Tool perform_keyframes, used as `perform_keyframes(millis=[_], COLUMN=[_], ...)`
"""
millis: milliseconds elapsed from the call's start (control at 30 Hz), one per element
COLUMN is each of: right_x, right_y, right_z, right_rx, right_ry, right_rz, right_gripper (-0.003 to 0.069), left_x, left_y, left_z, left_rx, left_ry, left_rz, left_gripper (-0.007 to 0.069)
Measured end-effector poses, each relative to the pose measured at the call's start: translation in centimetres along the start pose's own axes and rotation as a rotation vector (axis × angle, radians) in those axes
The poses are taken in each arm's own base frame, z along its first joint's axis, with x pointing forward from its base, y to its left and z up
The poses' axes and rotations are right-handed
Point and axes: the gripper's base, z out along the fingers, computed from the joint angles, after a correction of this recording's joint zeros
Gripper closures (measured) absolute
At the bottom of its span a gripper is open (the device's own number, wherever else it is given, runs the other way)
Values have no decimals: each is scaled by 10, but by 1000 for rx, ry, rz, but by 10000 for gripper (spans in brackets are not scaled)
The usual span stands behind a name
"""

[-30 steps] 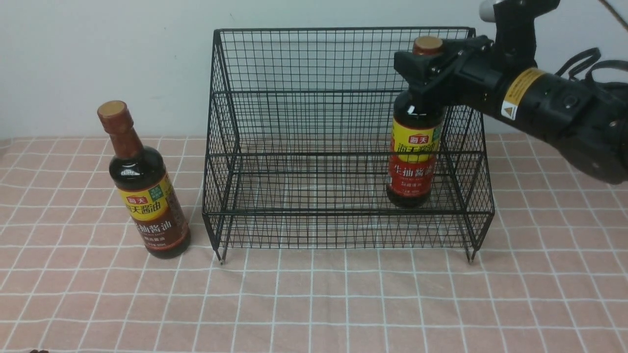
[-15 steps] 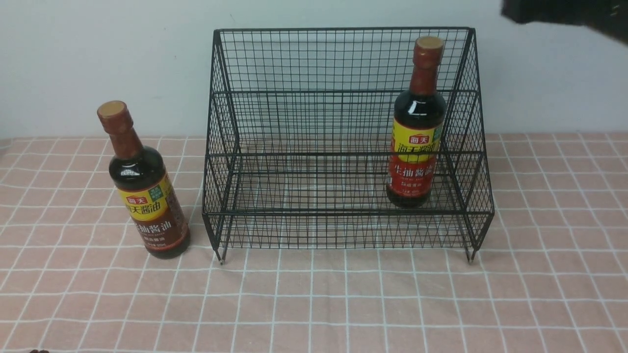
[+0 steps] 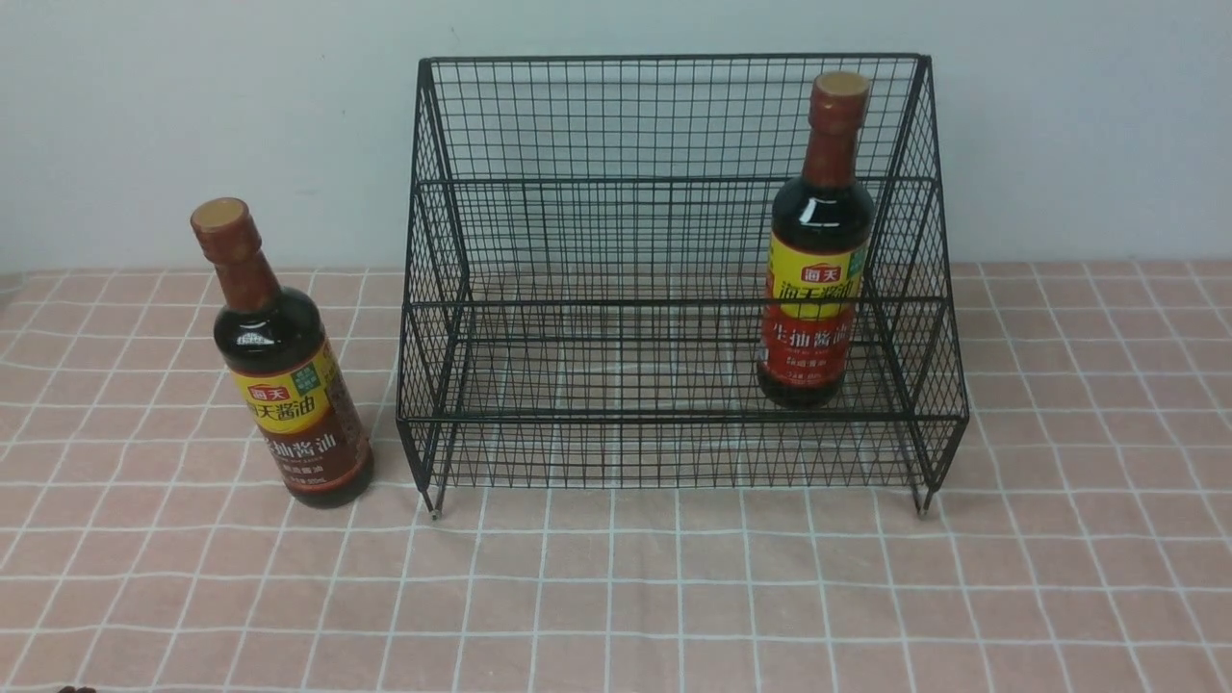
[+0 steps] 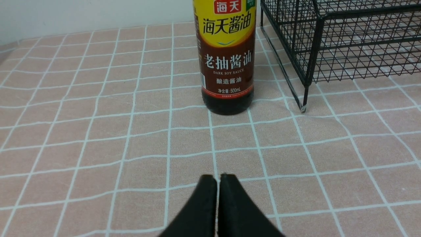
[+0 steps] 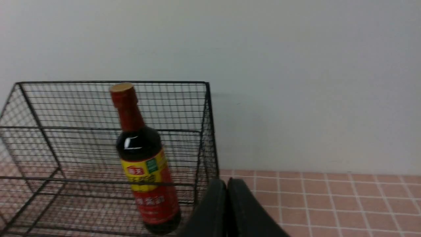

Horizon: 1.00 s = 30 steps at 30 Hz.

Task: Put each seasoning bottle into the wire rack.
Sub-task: Use the left arm to grab the condiment bottle closest to it

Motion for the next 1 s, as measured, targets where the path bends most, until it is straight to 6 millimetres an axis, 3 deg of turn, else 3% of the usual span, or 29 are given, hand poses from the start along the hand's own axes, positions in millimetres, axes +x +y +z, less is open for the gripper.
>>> perform_keyframes(millis=[33,67,100,167,200,400,1000], right_x=[13,12,30,42,57,83,80], right_y=[0,0,0,1,1,0,-1], right_z=[-4,-7,-11,-11,-12,-6,-6], right_rx=[-24,-28,-68,-95,-133,-159,-158], right_ry=[-23,-31,-67,-90,-120,-199,-248], right_rz=[19,24,55,77,128,153,149], right_gripper=[671,671,671,671,672,672,672], left_x=[0,0,0,0,0,0,0], left_y=[0,0,0,0,0,0,0], left_z=[0,0,0,0,0,0,0], left_rx=[0,0,0,0,0,0,0], left_ry=[0,0,0,0,0,0,0], left_rz=[0,0,0,0,0,0,0], left_gripper=[631,631,631,631,631,631,631])
